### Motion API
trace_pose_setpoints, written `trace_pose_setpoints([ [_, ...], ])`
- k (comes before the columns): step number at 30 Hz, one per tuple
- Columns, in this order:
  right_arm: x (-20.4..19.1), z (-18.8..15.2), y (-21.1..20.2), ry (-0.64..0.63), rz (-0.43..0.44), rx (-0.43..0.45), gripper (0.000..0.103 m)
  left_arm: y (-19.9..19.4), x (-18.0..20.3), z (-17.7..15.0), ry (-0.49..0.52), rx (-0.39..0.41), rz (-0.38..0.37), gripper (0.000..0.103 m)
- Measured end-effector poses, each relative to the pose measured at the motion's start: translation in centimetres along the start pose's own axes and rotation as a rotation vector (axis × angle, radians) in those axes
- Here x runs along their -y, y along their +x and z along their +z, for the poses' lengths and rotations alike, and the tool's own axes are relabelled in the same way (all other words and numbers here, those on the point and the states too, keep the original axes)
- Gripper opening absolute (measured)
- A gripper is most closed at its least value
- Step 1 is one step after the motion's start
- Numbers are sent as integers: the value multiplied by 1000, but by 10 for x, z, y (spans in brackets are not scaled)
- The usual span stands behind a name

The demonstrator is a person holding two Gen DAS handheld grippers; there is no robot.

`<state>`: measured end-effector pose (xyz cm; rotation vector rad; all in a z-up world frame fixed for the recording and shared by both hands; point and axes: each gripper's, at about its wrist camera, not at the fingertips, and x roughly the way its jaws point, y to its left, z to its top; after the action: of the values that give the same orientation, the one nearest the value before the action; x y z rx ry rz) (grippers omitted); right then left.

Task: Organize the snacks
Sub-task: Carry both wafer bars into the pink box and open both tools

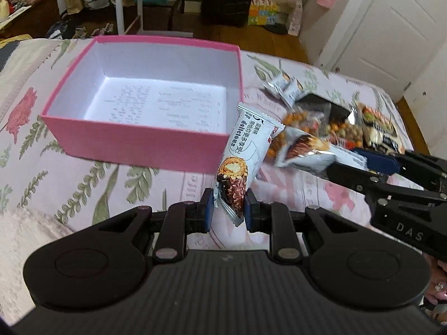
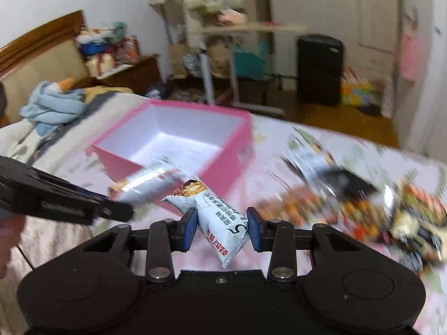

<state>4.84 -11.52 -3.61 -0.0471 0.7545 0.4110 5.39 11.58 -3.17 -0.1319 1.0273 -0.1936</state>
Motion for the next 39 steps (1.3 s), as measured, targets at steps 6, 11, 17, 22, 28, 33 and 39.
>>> trace_pose_setpoints([
  [6, -22, 37, 31, -80, 14, 29, 43, -1, -26, 25, -45, 56, 56, 21],
  [11, -28, 69, 67, -142, 6, 45, 43, 18, -48, 58, -73, 84, 106, 21],
  [17, -23, 98, 134, -277, -6, -28, 43, 77, -71, 98, -92, 31, 145, 21],
  [22, -27, 101, 185, -380, -24, -100, 43, 133, -89, 122, -146, -62, 152, 21],
  [28, -35, 98, 223, -457, -14, -158, 42, 173, -96, 131, -179, -126, 147, 22],
  [33, -36, 96, 229, -500, -55, -154, 63, 178, -99, 129, -192, -130, 151, 33],
  [39, -16, 97, 177, -386, 3, -43, 75, 151, -100, 122, -156, -72, 156, 44],
])
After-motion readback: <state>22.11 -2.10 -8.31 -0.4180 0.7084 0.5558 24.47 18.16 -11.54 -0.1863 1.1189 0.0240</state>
